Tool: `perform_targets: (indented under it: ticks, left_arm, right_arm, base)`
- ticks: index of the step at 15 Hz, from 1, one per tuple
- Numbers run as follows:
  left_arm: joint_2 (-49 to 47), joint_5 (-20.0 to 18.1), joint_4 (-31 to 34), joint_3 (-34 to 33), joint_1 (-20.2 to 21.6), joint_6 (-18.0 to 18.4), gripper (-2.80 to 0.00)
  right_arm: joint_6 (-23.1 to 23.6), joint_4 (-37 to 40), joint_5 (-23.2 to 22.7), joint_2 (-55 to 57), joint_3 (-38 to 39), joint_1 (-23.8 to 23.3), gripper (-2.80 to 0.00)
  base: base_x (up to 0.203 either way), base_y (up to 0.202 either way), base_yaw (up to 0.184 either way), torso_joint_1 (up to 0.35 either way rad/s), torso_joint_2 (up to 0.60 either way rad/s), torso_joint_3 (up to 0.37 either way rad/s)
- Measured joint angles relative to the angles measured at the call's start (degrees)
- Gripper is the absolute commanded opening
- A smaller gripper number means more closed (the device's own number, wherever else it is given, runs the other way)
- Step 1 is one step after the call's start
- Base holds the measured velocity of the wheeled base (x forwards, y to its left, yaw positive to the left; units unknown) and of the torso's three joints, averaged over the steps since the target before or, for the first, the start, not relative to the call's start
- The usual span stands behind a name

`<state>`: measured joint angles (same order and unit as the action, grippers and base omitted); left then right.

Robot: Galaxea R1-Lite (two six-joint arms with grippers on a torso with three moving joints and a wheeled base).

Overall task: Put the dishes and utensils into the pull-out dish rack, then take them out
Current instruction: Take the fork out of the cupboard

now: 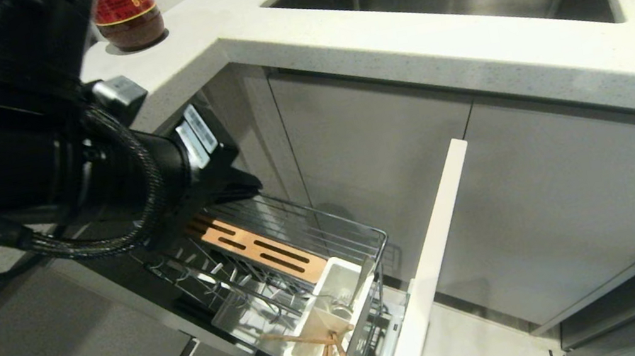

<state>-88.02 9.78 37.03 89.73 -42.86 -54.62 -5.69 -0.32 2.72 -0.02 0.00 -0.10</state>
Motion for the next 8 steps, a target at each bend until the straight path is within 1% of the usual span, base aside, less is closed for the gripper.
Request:
perform_targets:
  ticks: [2,3,4,8]
  left_arm:
    - [-2.66,0.63,2.32,-2.07,-0.13,-3.84,-2.8]
    - [-3.72,0.99,2.69,-3.26,-0.09,-5.15,-2.0]
    - [-4.68,1.22,2.66,-4.3,0.03,-5.68,0.0]
    - [-7.75,1.22,2.91,-6.4,0.15,-9.42,0.0]
  right_arm:
    - [0.01,0.0,0.0,0.0,0.0,0.0,-2.8]
    - [0.0,0.02,0.0,0.0,0.0,0.0,-2.8]
    - [0.0,0.0,0.0,0.0,0.0,0.0,-2.8]
    - [0.0,-0.01,0.0,0.0,0.0,0.0,-2.8]
  base:
    - [0.0,0.0,0.0,0.0,0.0,0.0]
    - [0.0,0.0,0.0,0.0,0.0,0.0]
    - [0.0,0.0,0.0,0.0,0.0,0.0]
    - [0.0,0.0,0.0,0.0,0.0,0.0]
